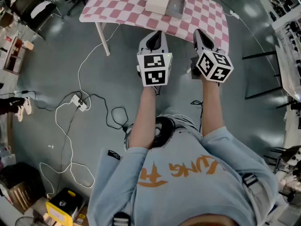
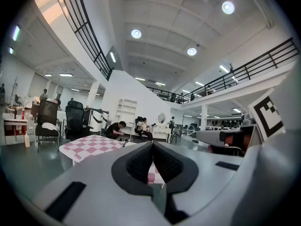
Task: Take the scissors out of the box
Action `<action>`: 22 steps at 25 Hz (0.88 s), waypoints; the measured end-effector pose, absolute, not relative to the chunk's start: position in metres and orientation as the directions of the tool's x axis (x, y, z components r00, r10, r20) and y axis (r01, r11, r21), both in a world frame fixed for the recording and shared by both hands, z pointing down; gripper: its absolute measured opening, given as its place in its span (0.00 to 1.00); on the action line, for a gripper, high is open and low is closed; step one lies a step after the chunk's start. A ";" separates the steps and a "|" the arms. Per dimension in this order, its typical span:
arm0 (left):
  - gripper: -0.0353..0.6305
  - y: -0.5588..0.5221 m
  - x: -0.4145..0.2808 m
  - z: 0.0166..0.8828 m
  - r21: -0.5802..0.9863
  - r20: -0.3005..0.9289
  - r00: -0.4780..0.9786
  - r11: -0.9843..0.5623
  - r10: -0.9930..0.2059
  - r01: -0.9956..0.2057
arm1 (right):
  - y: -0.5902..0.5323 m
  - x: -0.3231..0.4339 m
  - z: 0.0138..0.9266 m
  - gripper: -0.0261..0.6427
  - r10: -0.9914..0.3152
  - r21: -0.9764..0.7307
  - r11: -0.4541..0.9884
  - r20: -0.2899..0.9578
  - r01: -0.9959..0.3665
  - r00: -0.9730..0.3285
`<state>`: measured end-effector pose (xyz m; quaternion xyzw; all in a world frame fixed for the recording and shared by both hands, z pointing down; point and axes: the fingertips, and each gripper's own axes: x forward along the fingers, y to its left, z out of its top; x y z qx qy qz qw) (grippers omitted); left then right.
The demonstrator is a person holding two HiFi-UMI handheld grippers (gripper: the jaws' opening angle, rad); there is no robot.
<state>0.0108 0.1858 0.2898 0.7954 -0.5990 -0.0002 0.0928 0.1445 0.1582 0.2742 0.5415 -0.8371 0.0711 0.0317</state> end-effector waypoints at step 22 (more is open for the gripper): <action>0.08 0.185 -0.003 0.279 0.201 0.056 0.261 -0.245 -0.964 -0.948 | 0.162 0.142 0.265 0.04 -0.897 -0.068 0.425 0.104 -0.903 -0.430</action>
